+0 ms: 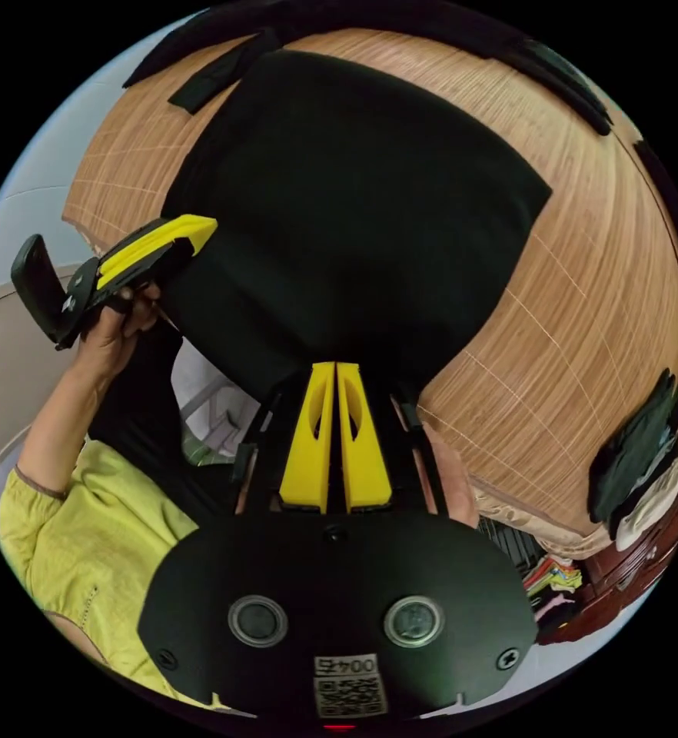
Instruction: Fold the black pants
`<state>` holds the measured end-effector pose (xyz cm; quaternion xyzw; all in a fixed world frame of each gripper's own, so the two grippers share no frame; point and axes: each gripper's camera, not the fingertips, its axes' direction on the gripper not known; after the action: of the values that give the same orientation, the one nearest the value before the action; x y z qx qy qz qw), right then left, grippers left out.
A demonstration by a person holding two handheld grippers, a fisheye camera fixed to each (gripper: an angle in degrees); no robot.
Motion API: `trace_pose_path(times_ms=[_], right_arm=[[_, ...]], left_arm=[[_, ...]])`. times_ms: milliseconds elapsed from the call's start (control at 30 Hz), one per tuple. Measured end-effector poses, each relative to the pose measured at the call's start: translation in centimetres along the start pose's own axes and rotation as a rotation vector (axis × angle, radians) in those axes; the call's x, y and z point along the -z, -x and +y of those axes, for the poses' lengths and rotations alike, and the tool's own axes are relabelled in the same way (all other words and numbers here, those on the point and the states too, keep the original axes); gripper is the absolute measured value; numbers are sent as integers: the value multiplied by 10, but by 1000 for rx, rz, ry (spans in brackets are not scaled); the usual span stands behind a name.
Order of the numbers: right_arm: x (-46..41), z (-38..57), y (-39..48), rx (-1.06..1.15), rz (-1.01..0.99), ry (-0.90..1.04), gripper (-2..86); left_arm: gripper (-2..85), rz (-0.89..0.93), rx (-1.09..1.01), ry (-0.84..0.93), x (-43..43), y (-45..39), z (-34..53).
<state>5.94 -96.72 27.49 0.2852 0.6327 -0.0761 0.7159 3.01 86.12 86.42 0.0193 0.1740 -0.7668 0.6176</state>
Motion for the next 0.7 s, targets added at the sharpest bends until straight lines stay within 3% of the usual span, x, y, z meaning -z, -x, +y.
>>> trace_pose_path(times_ms=[200,333,500,567,700], right_arm=[[-38,-65,7,53,43,121,-7],[-59,-93,13,92,102,157,-7],[-79,-124,4,99,77,222,-8],[-86,-134,-4,96,52,232,-8],[-95,-143,-15,98,14,230,-8]], left_arm=[[1,-57,42,45,11,-17,-18],[0,-178,-42,-108,40,-45,-58],[0,-149,-69,131,-13,-35,-155],[0,-250,-70,155,-35,-29,-187],[0,-283,-61,276,-78,-13,-215]])
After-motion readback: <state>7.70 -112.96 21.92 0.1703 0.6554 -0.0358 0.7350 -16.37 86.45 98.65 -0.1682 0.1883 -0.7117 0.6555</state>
